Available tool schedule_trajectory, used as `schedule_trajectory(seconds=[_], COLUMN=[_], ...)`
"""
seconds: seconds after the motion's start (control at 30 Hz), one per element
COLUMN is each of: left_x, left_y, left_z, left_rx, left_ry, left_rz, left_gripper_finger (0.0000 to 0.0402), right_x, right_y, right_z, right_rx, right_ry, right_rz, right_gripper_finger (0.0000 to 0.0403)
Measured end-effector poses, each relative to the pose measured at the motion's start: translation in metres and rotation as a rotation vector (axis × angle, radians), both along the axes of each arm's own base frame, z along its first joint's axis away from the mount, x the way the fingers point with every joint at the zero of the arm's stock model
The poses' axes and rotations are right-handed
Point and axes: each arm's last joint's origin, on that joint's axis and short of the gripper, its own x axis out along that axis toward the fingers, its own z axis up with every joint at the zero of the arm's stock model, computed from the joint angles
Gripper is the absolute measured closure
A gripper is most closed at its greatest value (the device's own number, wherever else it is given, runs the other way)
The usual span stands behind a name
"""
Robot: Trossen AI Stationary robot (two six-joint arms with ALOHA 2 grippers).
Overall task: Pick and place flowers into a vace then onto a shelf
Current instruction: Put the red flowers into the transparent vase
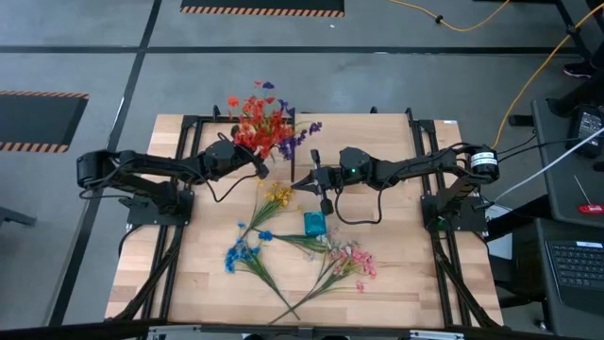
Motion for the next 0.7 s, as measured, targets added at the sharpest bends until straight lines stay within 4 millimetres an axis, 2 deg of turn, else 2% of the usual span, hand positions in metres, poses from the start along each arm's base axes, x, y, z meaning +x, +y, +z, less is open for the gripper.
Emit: schedule_trajectory(seconds=[0.3, 0.7], left_x=[-0.01, -0.024], left_y=[-0.003, -0.009], left_z=[0.005, 0.026], left_rx=[-0.016, 0.051], left_ry=[0.049, -0.003], left_rz=[0.006, -0.007], left_gripper_finger=[0.0232, 0.0228], right_x=[0.0, 0.0], right_y=[0.0, 0.0], right_z=[-0.001, -0.001], right_rx=[0.002, 0.002], right_ry=[0.013, 0.013], right_rz=[0.0, 0.0], right_gripper_finger=[0.0399, 0.0399])
